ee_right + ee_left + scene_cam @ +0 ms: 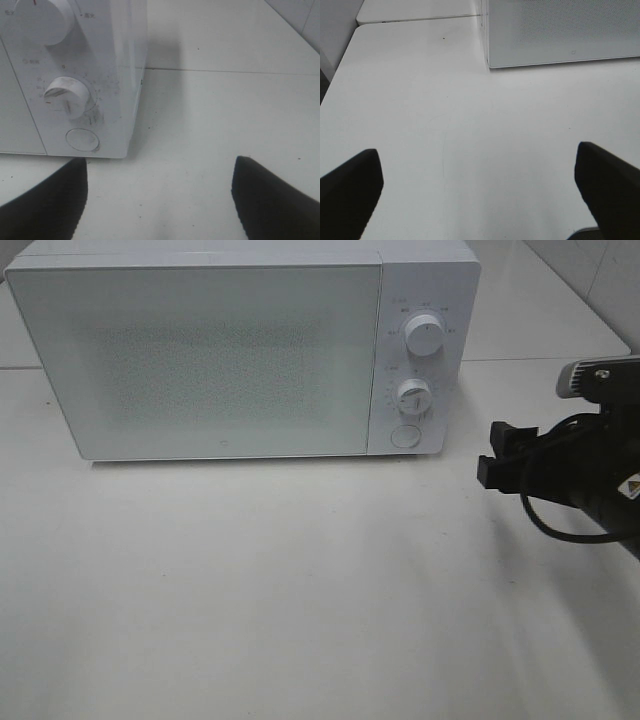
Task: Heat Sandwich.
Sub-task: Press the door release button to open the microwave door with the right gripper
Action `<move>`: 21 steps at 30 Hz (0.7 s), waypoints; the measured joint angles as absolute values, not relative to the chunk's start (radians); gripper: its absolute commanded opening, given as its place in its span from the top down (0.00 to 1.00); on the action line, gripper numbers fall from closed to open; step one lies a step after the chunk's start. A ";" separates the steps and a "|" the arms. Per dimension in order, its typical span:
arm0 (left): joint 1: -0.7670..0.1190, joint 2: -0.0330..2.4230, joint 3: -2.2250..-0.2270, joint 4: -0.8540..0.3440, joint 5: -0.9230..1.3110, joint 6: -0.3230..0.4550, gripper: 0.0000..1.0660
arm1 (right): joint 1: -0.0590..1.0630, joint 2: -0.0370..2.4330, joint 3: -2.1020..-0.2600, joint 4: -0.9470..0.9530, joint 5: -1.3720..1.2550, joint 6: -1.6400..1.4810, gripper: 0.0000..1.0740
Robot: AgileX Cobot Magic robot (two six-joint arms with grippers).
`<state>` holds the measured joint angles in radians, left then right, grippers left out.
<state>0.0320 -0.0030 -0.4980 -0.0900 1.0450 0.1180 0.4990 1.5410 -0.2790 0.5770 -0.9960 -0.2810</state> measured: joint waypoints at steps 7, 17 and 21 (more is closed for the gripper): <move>0.032 -0.003 -0.498 -0.090 1.045 0.118 0.07 | 0.612 1.631 -0.341 0.676 -1.018 -0.281 0.29; 0.032 -0.003 -0.498 -0.090 1.045 0.118 0.07 | 0.741 1.733 -0.437 0.732 -1.018 -0.281 0.29; 0.032 -0.003 -0.498 -0.090 1.045 0.118 0.07 | 0.766 1.740 -0.447 0.767 -1.016 -0.281 0.29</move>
